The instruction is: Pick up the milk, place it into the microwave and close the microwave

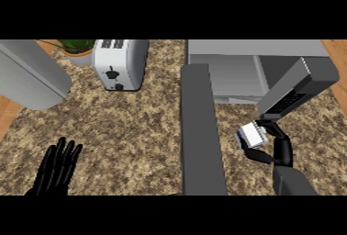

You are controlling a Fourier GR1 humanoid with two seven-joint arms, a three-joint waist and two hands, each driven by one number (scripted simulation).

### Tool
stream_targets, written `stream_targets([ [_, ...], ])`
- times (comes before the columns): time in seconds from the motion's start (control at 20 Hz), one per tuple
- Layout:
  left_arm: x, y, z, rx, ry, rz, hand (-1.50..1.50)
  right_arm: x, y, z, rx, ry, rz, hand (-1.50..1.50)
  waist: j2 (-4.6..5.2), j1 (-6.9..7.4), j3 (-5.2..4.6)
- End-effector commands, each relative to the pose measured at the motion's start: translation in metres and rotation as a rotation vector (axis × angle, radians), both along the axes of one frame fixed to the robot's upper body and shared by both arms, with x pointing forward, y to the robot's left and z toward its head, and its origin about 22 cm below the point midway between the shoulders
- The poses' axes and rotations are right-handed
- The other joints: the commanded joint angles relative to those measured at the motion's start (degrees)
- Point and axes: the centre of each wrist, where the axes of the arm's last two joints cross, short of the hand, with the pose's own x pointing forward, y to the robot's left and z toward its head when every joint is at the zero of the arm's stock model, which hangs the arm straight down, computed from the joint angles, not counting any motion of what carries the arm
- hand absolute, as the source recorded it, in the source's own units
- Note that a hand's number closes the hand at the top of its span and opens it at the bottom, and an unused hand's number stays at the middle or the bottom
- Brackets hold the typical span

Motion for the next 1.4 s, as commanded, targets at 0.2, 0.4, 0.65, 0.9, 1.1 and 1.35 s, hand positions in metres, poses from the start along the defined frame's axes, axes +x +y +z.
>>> stream_targets([
  [0.2, -0.012, 0.007, -0.018, 0.004, 0.007, 0.008, -1.5, -0.001, 0.028, -0.004, 0.097, -0.119, 0.136, 1.5, 0.24, -0.46, 0.46],
  [0.4, 0.0, -0.004, -0.015, -0.012, 0.019, -0.001, -1.5, 0.01, 0.064, 0.004, 0.121, -0.136, 0.172, 1.5, 0.18, -0.84, 0.43],
  [0.65, 0.0, 0.013, -0.004, -0.01, 0.013, 0.032, -1.5, 0.021, 0.086, 0.028, 0.092, -0.153, 0.149, 1.5, -0.06, -1.11, 0.4],
  [0.9, 0.018, 0.009, -0.008, 0.002, 0.013, 0.027, -1.5, 0.032, 0.091, 0.04, 0.032, -0.158, 0.064, 1.5, 0.21, -0.79, 0.44],
  [1.1, 0.017, 0.019, -0.023, -0.01, 0.035, 0.022, -1.5, 0.048, 0.111, 0.07, 0.006, -0.153, 0.039, 1.5, 0.11, -0.91, 0.41],
  [1.35, 0.002, 0.034, -0.032, -0.017, 0.02, 0.037, -1.5, 0.076, 0.075, 0.09, -0.041, -0.088, 0.017, 1.5, 0.26, -0.59, 0.43],
])
